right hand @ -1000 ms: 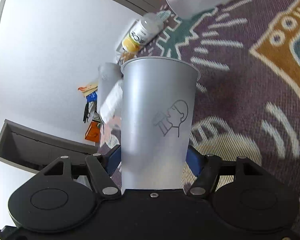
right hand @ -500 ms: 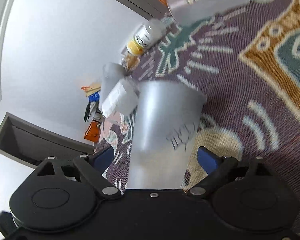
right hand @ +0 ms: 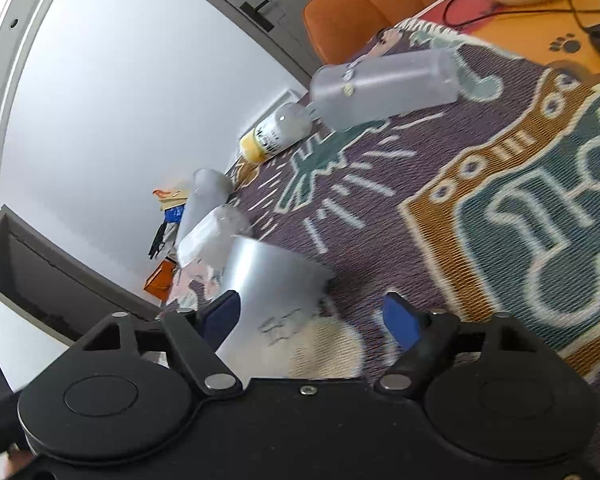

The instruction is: Flip cup upright

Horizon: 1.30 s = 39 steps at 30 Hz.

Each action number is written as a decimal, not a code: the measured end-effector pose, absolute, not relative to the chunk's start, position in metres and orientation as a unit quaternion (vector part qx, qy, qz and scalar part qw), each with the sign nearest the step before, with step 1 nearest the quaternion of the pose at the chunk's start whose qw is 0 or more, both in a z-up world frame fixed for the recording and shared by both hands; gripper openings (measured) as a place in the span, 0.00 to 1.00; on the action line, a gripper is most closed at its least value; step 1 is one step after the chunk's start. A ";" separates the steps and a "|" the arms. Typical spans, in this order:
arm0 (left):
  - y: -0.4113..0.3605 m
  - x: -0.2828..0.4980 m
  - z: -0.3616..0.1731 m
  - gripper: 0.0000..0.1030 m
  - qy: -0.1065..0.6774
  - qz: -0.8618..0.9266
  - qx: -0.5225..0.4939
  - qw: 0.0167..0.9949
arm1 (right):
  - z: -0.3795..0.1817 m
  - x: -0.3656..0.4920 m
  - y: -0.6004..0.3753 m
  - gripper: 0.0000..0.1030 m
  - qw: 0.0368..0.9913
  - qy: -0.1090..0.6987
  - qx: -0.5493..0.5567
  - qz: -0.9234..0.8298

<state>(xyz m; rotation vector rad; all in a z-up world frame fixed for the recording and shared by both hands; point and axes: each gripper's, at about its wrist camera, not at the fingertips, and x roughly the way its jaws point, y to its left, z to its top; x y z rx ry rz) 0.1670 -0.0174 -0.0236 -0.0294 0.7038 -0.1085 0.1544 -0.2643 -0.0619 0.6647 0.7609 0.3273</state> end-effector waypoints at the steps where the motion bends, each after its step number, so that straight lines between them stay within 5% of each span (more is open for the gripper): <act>1: -0.023 0.170 -0.023 0.95 0.348 -0.060 -0.013 0.935 | -0.064 0.154 -0.267 0.75 0.864 0.361 0.316 0.154; 27: -0.125 0.255 -0.064 0.93 0.455 -0.146 0.155 0.864 | -0.089 0.155 -0.323 0.71 0.882 0.343 0.286 0.151; 31: -0.127 0.263 -0.070 0.76 0.476 -0.159 0.151 0.852 | -0.088 0.156 -0.321 0.71 0.884 0.343 0.279 0.152; 39: -0.120 0.249 -0.046 0.75 0.443 -0.170 0.139 0.869 | -0.087 0.155 -0.321 0.71 0.882 0.345 0.285 0.148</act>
